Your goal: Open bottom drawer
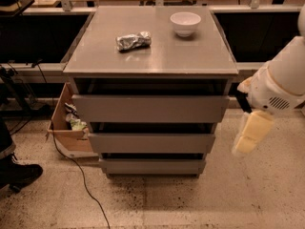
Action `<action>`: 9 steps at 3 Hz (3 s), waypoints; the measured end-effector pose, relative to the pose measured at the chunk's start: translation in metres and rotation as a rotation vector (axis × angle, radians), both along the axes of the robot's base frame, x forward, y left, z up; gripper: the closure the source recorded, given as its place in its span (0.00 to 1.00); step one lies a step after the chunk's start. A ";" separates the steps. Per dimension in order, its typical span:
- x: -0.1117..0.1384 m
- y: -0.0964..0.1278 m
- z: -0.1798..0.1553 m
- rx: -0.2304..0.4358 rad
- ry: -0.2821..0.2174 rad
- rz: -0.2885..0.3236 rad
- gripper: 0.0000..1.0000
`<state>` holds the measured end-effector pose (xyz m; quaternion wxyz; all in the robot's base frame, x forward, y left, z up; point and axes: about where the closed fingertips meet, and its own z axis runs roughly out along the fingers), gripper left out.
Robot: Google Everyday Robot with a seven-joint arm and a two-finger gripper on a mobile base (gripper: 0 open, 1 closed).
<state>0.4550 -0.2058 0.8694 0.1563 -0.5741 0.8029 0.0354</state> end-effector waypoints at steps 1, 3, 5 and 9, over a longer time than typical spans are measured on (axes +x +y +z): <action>-0.018 0.001 -0.037 0.003 0.071 -0.033 0.00; -0.068 0.017 -0.074 0.030 0.203 -0.047 0.00; -0.071 0.022 -0.091 0.040 0.214 -0.052 0.00; -0.109 0.050 -0.262 0.104 0.328 -0.045 0.00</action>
Offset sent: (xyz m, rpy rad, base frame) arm -0.0557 -0.0045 -0.0691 0.0185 0.1590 -0.1028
